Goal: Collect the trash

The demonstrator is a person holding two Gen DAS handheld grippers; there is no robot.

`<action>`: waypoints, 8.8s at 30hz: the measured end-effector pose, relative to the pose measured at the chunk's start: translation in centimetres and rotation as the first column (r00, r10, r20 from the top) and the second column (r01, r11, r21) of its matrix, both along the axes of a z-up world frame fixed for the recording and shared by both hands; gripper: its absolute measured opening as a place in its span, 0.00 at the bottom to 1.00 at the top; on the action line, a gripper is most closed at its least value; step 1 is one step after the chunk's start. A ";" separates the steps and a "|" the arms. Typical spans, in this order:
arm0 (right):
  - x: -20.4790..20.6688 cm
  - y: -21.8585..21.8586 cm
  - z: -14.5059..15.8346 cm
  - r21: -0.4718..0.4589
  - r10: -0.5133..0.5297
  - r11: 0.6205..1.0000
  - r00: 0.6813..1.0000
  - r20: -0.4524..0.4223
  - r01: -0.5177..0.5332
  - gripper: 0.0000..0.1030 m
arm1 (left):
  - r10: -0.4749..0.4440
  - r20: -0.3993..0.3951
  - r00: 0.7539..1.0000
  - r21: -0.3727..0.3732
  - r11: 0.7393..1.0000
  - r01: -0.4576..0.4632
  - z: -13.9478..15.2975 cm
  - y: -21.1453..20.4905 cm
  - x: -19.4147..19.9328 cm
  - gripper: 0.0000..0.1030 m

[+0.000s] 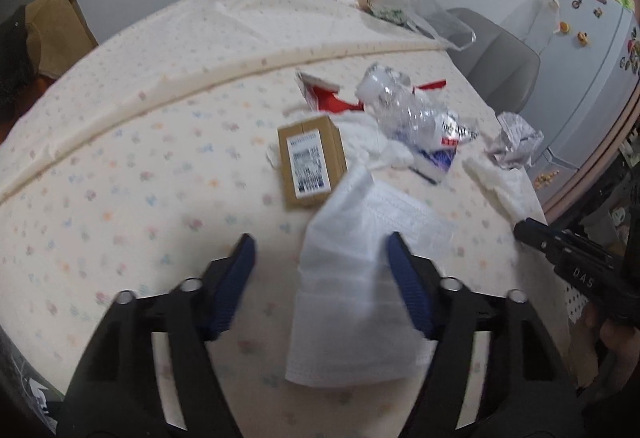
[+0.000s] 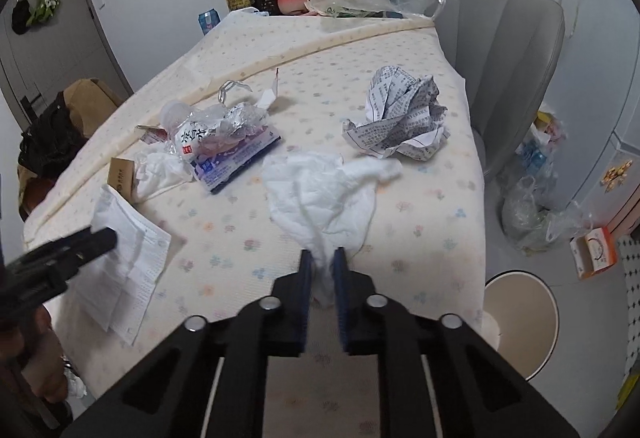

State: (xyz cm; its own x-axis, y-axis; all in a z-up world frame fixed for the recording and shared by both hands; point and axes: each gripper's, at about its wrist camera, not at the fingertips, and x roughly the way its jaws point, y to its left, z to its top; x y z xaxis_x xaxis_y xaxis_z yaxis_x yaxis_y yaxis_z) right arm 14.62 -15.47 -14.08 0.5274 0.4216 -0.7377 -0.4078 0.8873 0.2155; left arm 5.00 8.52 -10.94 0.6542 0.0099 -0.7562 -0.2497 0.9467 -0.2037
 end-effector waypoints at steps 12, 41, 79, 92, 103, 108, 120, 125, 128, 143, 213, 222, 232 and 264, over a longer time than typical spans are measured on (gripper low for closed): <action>-3.1 -1.6 2.7 0.071 0.038 0.997 0.997 0.064 -0.042 0.04 | -0.029 0.079 0.996 0.021 0.999 0.028 2.8 -1.8 -1.2 0.08; -4.8 -13.2 7.0 0.166 -0.189 0.973 0.968 0.163 0.162 0.04 | -0.196 0.239 0.951 0.078 0.980 0.182 9.7 -11.3 3.8 0.05; 1.4 -28.7 -5.9 0.195 -0.476 0.854 0.875 -0.083 0.483 0.07 | -0.422 0.081 0.903 0.074 0.906 0.417 4.7 -29.2 17.1 0.05; 2.5 -33.6 -14.1 0.202 -0.568 0.760 0.782 -0.256 0.618 0.58 | -0.466 -0.017 0.884 0.084 0.881 0.466 1.4 -33.8 18.7 0.05; -4.2 -39.1 -9.5 0.285 -0.637 0.682 0.738 -0.221 0.674 0.71 | -0.570 -0.087 0.817 0.033 0.818 0.574 -1.7 -41.2 20.4 0.05; -6.5 -40.4 -7.9 0.265 -0.675 0.666 0.715 -0.182 0.697 0.73 | -0.596 -0.151 0.788 0.017 0.796 0.605 -4.4 -44.3 22.0 0.05; -7.6 -39.9 -7.1 0.228 -0.688 0.673 0.708 -0.158 0.704 0.77 | -0.558 -0.152 0.816 -0.042 0.828 0.559 -3.4 -42.0 21.6 0.66; -7.2 -37.6 -5.3 0.252 -0.667 0.703 0.739 -0.091 0.665 0.89 | -0.531 -0.069 0.845 -0.039 0.847 0.530 -0.1 -38.5 20.1 0.80; -7.0 -35.5 -3.5 0.270 -0.640 0.733 0.767 -0.036 0.625 0.93 | -0.493 0.003 0.870 -0.045 0.869 0.492 2.2 -35.1 18.7 0.88; -5.6 -24.1 3.9 0.285 -0.516 0.843 0.837 0.183 0.457 0.93 | -0.310 0.239 0.920 -0.003 0.947 0.320 9.4 -20.0 12.1 0.94; 8.9 -4.4 2.6 0.181 -0.146 0.973 0.989 0.014 0.141 0.41 | 0.053 0.117 0.992 -0.005 0.999 -0.053 5.4 4.4 5.9 0.13; 6.2 -4.2 4.3 0.228 -0.083 0.971 0.994 0.065 0.067 0.16 | 0.040 0.157 0.987 -0.004 0.999 -0.040 6.2 3.0 5.2 0.13; 1.8 -8.5 6.7 0.280 -0.116 0.957 0.986 0.117 0.079 0.16 | -0.028 0.199 0.980 0.016 1.000 0.025 7.9 -1.3 5.3 0.13; 0.3 -24.5 0.6 0.288 -0.417 0.872 0.909 0.012 0.396 0.16 | -0.383 0.118 0.916 0.044 0.924 0.380 7.2 -20.1 13.5 0.13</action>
State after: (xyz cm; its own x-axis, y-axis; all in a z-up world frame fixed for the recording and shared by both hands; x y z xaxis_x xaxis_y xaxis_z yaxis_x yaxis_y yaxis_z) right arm 14.96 -40.01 -13.43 0.7425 0.3379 -0.5784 -0.0477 0.8880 0.4574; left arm 18.46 -11.61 -3.77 0.6982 -0.2450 -0.6727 0.1570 0.9692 -0.1900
